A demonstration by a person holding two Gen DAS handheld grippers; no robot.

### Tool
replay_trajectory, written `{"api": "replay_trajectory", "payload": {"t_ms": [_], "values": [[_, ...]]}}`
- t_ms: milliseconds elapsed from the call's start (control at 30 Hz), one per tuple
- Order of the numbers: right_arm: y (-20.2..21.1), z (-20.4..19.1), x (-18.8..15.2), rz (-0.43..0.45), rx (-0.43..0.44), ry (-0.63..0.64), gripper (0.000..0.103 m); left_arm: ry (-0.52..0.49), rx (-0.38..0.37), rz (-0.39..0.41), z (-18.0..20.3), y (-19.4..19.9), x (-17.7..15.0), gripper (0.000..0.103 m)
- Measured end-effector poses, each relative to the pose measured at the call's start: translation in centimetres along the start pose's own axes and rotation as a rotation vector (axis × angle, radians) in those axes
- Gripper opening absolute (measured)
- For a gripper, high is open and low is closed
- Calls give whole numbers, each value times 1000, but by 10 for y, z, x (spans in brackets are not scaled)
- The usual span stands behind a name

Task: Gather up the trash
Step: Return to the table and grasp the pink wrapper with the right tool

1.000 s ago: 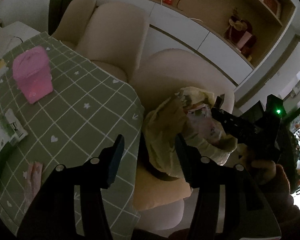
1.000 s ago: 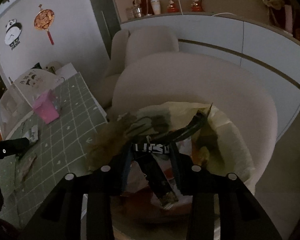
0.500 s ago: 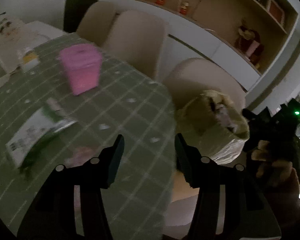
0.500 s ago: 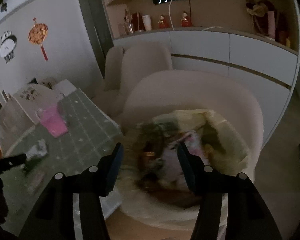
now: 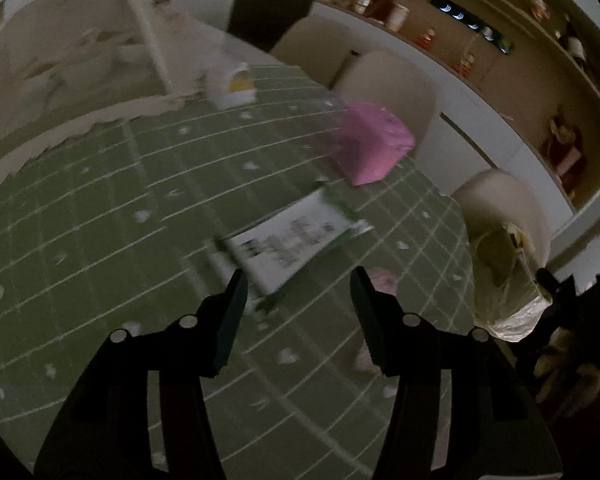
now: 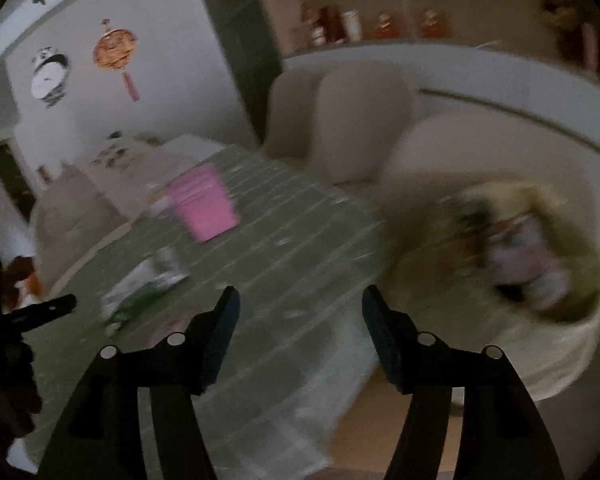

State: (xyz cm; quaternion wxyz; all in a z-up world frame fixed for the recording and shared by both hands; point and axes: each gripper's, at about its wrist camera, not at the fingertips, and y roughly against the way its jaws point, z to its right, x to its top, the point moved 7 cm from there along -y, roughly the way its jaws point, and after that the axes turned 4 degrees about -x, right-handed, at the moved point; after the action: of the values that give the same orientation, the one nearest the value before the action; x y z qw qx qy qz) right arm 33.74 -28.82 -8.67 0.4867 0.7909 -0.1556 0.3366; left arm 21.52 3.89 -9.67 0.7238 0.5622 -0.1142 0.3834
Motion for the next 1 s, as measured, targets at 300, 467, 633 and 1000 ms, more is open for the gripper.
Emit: {"api": "replay_trajectory", "payload": {"t_ms": [300,467,633,1000], "values": [[-68,-108,-59,-212,1,112,60,23,-1,-27,-56,19,-25,51],[-92,-135,-71,-222,-2,70,60,3,8,-32,-77,31,-28,51],[-117,-145,-72,-216,-73,26,59,-25,-7,-51,-96,37,-27,51],[-90,-144,-65,-156,-142,41,14,-198,-147,-92,-79,9,12,57]]}}
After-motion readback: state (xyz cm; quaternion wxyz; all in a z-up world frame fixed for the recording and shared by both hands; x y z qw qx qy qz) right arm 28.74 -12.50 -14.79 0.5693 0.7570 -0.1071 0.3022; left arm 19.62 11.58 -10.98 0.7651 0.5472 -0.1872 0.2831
